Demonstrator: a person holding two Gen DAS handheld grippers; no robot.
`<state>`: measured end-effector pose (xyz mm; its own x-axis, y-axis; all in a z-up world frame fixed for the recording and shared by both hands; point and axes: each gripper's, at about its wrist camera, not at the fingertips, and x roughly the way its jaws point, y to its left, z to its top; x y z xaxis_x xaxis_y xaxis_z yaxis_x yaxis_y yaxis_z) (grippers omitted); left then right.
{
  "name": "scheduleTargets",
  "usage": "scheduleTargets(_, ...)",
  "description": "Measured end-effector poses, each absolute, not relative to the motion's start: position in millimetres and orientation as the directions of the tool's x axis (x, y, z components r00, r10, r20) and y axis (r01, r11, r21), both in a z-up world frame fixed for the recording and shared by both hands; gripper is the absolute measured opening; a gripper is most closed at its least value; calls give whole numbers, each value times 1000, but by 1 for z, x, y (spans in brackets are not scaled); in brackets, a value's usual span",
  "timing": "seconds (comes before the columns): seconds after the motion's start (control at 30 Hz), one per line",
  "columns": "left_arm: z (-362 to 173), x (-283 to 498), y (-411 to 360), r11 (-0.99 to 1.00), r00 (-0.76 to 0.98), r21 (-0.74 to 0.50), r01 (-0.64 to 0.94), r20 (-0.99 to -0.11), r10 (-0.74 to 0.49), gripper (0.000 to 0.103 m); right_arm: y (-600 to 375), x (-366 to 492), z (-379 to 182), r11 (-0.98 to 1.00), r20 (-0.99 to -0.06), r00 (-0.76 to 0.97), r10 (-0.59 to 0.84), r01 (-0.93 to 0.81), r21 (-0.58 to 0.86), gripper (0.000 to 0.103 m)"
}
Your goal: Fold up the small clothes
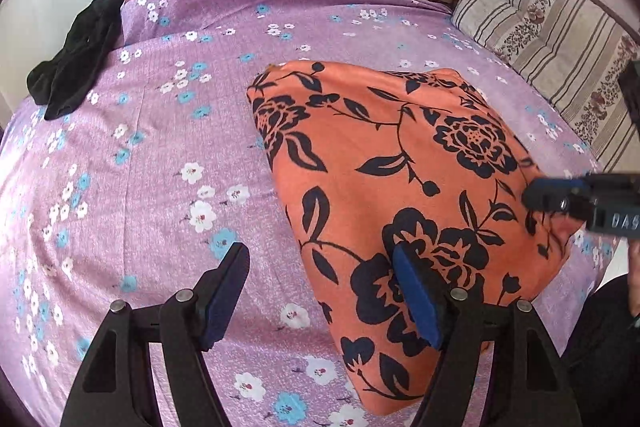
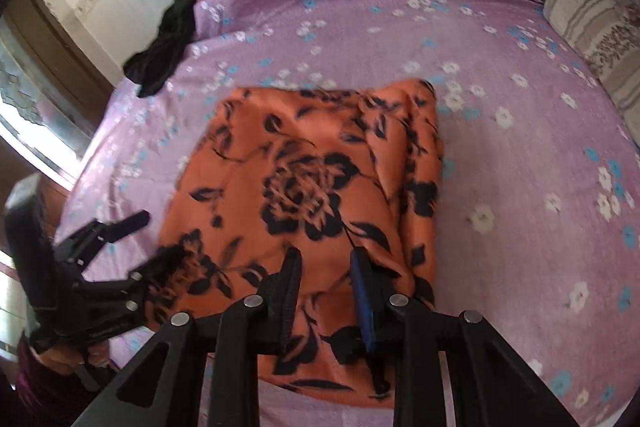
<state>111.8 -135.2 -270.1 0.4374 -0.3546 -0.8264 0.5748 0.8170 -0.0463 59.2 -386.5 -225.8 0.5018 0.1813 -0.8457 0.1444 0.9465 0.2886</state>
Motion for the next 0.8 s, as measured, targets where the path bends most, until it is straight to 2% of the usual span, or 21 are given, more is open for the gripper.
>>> scheduleTargets(0.07, -272, 108, -134, 823, 446, -44, 566, -824, -350, 75, -388, 47, -242, 942, -853, 483, 198, 146, 301, 27)
scheduleTargets(0.23, -273, 108, -134, 834, 469, -28, 551, -816, -337, 76, -388, 46, -225, 953, -846, 495, 197, 106, 283, 26)
scheduleTargets(0.4, -273, 107, -139, 828, 491, 10, 560, -809, -322, 80, -401, 86, -204, 944, -817, 552, 165, 150, 292, 26)
scheduleTargets(0.43, -273, 107, -140, 826, 492, 15, 563, -809, -321, 80, -403, 99, -203, 939, -813, 559, 163, 164, 302, 29)
scheduleTargets(0.7, -274, 111, -145, 824, 492, 21, 566, -811, -317, 82, -425, 176, -258, 867, -863, 468, 192, 331, 372, 30)
scheduleTargets(0.8, -274, 110, -145, 825, 492, 20, 565, -811, -318, 82, -426, 177, -252, 865, -859, 474, 192, 332, 377, 29)
